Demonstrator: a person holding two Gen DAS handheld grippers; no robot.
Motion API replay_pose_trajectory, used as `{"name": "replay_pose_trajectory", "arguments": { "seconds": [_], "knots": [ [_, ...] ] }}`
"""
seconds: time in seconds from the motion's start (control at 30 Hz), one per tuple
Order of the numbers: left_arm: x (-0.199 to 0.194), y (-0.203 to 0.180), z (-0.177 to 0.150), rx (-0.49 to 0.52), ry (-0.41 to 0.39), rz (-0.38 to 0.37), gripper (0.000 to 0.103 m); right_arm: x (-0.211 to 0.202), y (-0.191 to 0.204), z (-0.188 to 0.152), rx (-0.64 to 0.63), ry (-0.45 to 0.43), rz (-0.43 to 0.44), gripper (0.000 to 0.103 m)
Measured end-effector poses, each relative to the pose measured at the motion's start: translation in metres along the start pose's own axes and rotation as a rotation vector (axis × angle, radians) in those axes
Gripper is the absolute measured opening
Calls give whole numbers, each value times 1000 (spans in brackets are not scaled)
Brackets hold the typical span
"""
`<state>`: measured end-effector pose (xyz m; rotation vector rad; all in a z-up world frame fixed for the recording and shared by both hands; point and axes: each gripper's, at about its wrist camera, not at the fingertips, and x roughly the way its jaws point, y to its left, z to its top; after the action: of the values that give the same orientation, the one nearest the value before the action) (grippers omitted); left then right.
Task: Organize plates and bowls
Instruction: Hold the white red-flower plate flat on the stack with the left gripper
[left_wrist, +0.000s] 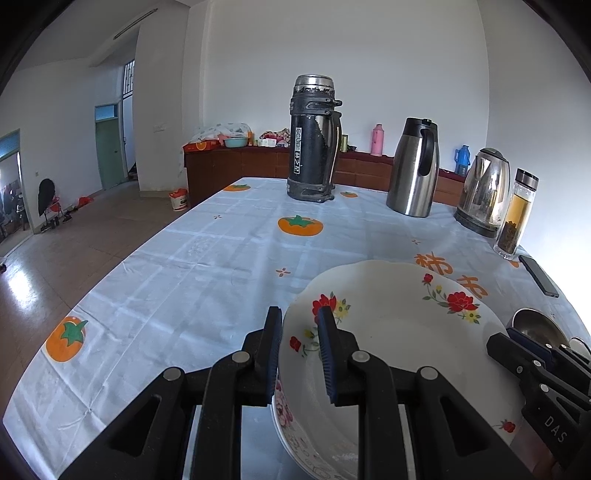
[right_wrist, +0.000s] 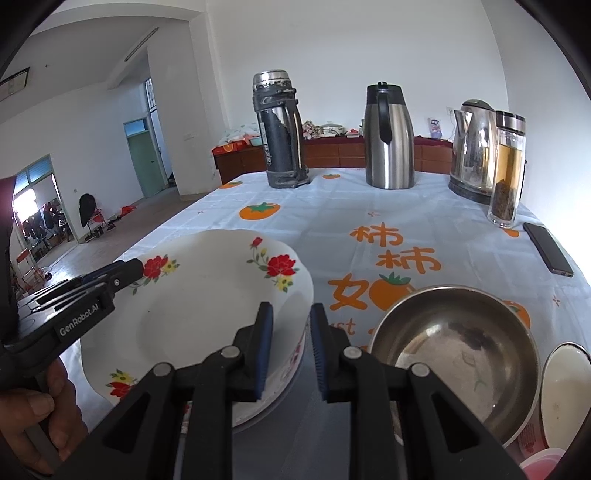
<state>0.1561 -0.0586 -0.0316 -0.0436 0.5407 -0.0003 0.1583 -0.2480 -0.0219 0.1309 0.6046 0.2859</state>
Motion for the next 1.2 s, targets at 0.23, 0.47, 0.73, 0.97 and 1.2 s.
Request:
{"name": "replay_pose_trajectory", "arguments": {
  "seconds": [0.23,0.47,0.73,0.97,1.2],
  "knots": [
    [0,-2,-1,4,-1,-3,22,0,0,0,-1,2,-5,21],
    [7,-4,-4,11,18,-2,22,1,0,-1,-8,3,-13,21],
    [15,0,-7,1,39,4,22,5,4,-4,-29,18,-24,21],
    [18,3,-9,-6,44,4,22,10,7,-5,-44,32,-34,21],
    [18,4,-10,2,35,10,22,12,8,-6,-49,39,-40,21]
  ]
}}
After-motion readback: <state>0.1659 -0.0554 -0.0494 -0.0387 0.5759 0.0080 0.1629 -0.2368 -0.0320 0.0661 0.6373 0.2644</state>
